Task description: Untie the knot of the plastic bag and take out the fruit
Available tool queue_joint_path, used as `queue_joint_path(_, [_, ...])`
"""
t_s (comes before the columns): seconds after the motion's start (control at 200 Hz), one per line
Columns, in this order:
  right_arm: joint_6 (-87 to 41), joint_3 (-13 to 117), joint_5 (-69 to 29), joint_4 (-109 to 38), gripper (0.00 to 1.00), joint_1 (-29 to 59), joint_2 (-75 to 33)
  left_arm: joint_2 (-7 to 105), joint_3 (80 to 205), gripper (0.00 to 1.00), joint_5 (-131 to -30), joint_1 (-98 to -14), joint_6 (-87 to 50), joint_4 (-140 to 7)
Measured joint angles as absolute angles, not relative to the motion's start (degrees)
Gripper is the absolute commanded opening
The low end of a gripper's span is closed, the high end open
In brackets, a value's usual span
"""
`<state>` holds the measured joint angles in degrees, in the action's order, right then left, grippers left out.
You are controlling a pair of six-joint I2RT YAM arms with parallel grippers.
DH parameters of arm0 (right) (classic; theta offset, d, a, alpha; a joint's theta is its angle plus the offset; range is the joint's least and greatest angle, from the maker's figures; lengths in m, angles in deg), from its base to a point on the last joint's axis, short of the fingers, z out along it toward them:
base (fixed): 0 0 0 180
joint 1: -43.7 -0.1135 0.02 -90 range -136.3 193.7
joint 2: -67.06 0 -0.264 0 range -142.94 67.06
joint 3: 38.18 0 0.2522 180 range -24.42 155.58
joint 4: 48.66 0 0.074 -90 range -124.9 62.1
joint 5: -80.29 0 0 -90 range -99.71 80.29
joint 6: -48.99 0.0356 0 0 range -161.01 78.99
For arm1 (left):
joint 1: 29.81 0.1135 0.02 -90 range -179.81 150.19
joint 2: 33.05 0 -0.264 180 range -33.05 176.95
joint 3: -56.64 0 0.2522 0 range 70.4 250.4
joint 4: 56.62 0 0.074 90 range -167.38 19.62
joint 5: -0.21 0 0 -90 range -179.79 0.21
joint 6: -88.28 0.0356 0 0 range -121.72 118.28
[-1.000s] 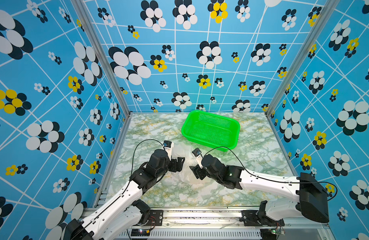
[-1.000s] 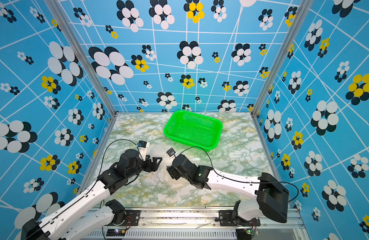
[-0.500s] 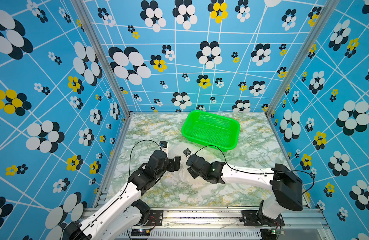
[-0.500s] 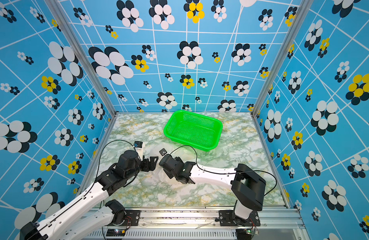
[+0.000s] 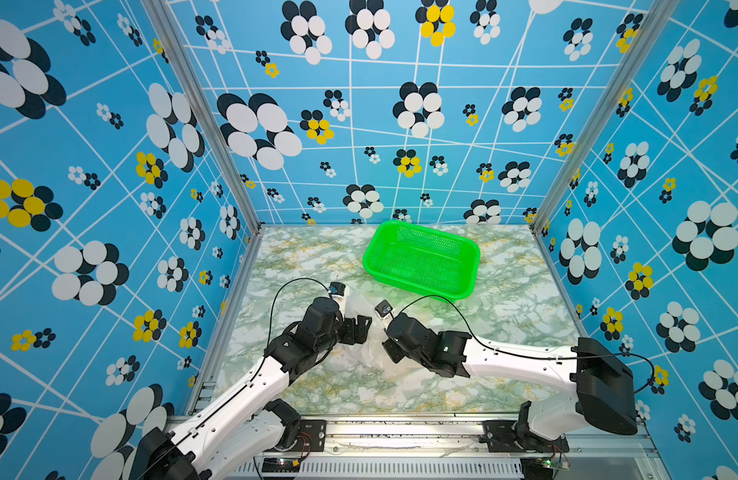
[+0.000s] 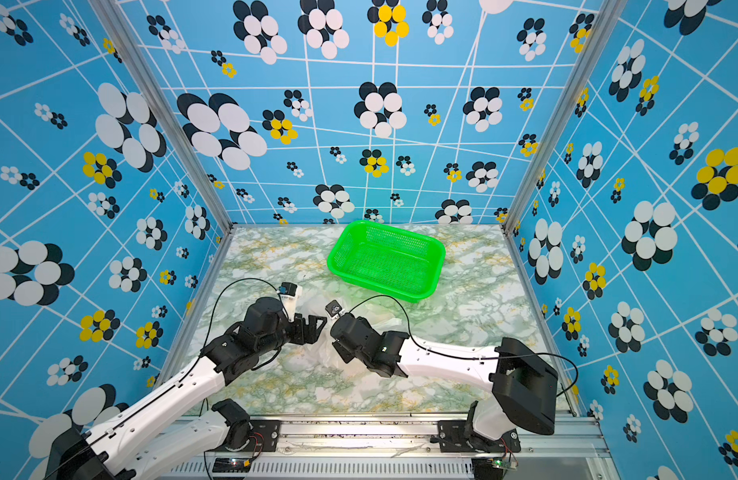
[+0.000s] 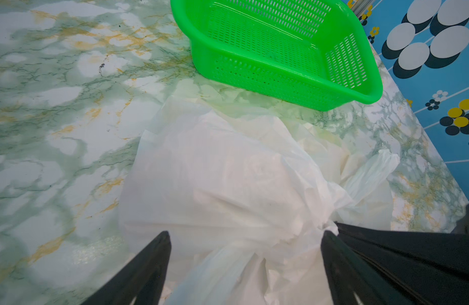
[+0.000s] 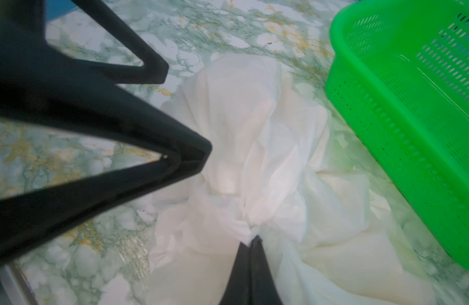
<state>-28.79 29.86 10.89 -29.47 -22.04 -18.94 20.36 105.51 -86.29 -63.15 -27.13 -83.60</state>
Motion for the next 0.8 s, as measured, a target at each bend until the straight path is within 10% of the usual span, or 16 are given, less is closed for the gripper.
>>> queue_joint_path(0.8, [-28.7, 27.7, 12.5, -33.9, 0.0, -22.3, -18.1, 29.2, 111.5, 0.92, -83.8, -64.6, -31.8, -82.9])
